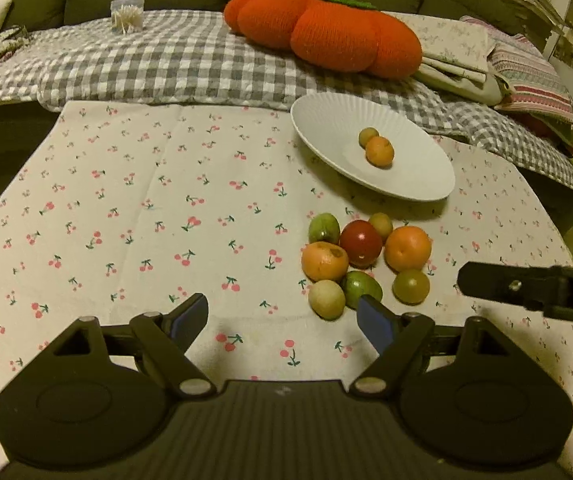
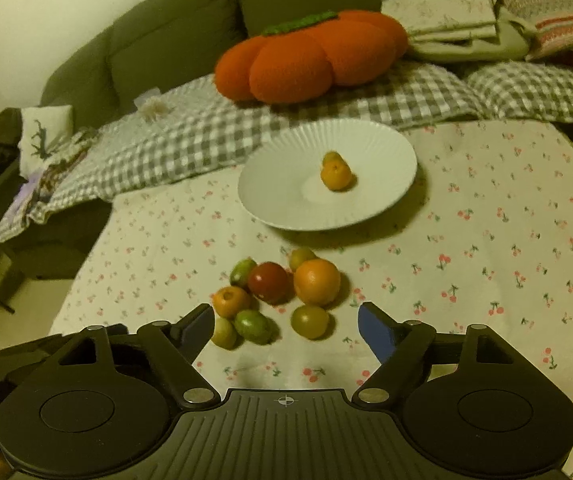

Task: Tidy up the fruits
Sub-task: 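Move both open tools back to the fruit cluster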

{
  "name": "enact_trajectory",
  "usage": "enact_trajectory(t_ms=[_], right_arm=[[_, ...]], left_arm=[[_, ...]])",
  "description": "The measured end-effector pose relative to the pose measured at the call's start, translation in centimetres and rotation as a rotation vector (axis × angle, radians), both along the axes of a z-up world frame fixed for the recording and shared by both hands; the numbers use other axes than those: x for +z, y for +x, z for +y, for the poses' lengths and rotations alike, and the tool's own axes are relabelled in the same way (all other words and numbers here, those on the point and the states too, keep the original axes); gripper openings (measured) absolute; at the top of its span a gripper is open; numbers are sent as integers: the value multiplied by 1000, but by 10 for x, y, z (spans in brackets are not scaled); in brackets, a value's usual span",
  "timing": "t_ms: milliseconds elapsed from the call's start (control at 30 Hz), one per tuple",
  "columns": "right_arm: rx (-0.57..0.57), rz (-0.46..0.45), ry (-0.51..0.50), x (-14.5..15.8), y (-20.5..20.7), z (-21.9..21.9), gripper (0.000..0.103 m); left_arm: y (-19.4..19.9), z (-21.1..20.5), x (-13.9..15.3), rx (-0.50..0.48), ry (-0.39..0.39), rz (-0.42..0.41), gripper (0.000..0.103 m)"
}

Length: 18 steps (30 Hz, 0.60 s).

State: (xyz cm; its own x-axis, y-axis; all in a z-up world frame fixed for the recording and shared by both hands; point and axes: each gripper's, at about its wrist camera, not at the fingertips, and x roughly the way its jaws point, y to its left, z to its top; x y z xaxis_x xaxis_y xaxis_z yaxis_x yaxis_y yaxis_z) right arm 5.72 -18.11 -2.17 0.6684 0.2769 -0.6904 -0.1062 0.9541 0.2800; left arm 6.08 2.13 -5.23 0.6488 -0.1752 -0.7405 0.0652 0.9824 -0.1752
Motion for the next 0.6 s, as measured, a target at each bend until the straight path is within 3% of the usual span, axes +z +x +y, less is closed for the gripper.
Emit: enact_trajectory(t_ms=[333,600], right_arm=[[-39,99,76,-23,14,-18,81],[-66,121,98,-29,23,-24,81]], left_arm=[[7,7,-15,-7,-33,50,81],[11,-14,-23,-101,-3,26,73]])
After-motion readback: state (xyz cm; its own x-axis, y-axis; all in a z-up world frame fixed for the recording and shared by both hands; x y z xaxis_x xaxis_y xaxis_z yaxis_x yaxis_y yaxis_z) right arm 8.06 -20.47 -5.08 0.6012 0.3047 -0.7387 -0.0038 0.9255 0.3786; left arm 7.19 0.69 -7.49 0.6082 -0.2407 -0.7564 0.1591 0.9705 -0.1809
